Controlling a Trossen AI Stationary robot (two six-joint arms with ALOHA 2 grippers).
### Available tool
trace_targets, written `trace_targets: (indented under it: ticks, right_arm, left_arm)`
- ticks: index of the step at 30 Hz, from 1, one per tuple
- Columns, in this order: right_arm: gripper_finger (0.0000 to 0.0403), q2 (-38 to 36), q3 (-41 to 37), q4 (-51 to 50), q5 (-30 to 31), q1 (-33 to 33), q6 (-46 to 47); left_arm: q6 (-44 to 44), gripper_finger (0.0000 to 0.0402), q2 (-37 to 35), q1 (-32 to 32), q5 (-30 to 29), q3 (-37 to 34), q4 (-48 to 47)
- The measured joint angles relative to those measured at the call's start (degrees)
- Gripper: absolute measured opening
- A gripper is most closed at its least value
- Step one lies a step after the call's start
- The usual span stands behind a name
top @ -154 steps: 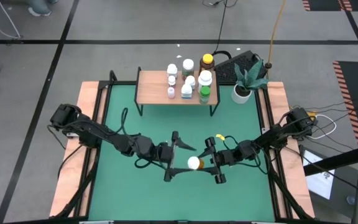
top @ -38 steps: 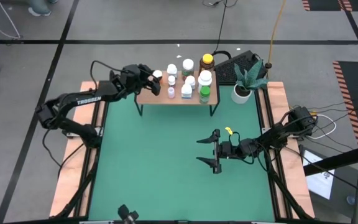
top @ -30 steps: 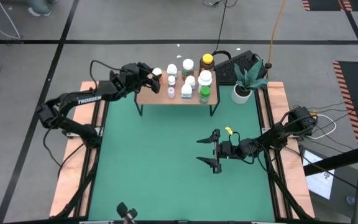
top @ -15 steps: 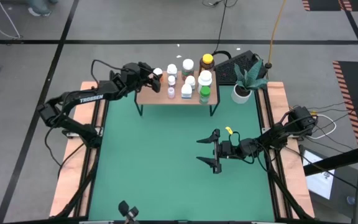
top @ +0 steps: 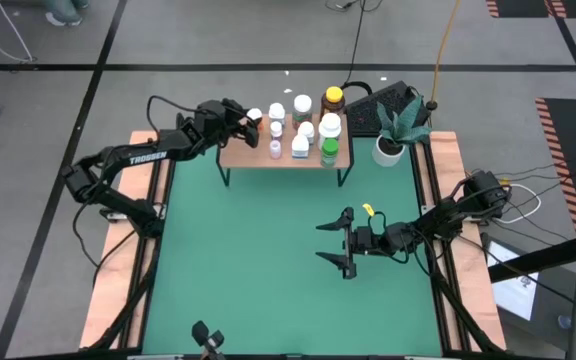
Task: Pick and place medicine bottles onto shelf by color
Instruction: Put the orange pill bottle on the shelf
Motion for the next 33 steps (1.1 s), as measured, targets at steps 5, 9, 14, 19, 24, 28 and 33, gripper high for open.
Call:
trace_targets:
  ticks: [5,9,14,19,24,28,33]
  right_arm:
    - [0.0314,0.0,0.0,0.0,0.0,0.0,0.0]
    - [0.0314,0.0,0.0,0.0,0.0,0.0,0.0]
    - [0.0314,0.0,0.0,0.0,0.0,0.0,0.0]
    - [0.0314,0.0,0.0,0.0,-0.1,0.0,0.0]
    - [0.0314,0.0,0.0,0.0,-0.1,0.0,0.0]
    - [0.0314,0.0,0.0,0.0,-0.1,0.0,0.0]
    - [0.0314,0.0,0.0,0.3,-0.1,0.0,0.0]
  left_arm:
    - [0.0,0.0219,0.0,0.0,0.5,0.0,0.6]
    - [0.3,0.0224,0.0,0.0,0.5,0.0,0.7]
    - [0.4,0.0227,0.0,0.0,0.5,0.0,0.7]
    - [0.4,0.0227,0.0,0.0,0.5,0.0,0.7]
    - [0.7,0.0228,0.0,0.0,0.4,0.0,0.7]
    - [0.7,0.0228,0.0,0.0,0.2,0.0,0.7]
    - [0.7,0.0229,0.0,0.0,0.0,0.0,0.6]
